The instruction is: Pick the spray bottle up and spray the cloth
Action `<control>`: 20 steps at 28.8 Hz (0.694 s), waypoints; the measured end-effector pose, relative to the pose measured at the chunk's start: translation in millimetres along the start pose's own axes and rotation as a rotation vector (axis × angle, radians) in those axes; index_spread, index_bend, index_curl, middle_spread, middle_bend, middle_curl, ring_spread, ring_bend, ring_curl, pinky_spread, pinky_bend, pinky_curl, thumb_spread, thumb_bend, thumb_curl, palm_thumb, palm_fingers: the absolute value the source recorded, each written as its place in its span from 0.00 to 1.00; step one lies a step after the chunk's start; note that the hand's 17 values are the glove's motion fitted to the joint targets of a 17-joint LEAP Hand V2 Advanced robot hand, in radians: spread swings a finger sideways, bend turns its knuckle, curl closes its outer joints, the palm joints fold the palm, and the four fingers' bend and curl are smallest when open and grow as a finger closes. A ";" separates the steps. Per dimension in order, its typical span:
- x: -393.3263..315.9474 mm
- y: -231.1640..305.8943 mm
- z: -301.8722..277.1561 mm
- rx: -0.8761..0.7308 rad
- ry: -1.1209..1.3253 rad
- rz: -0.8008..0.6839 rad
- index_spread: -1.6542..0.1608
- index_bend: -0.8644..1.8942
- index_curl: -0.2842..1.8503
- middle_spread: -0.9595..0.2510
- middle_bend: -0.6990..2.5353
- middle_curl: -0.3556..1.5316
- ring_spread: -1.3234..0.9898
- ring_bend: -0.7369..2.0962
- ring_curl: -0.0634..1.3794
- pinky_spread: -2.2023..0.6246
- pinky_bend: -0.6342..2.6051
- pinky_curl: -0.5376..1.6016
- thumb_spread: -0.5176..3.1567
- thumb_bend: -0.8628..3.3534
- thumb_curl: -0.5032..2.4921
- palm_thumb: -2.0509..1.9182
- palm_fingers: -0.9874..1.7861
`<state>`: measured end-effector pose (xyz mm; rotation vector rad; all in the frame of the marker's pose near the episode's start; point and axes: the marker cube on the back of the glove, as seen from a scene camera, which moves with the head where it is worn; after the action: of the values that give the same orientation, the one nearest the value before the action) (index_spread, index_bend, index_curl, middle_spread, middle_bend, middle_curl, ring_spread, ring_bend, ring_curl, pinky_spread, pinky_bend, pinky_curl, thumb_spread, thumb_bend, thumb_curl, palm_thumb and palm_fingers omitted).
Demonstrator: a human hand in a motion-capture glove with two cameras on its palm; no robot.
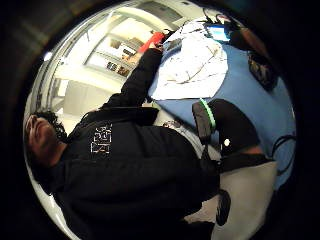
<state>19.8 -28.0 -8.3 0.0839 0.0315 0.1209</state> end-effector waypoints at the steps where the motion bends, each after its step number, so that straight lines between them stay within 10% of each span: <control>1: 6.2 2.1 -4.4 -0.005 0.007 0.005 0.74 0.36 0.24 0.77 0.32 0.33 0.55 0.40 0.22 0.86 0.27 0.36 0.45 0.28 0.24 0.66 0.59; 20: 99.2 -48.4 -60.0 0.037 -0.061 0.086 0.77 0.35 0.24 0.77 0.31 0.37 0.54 0.40 0.26 0.85 0.27 0.39 0.48 0.26 0.26 0.67 0.59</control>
<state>121.7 -58.8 -74.7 0.1259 -0.0309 0.2036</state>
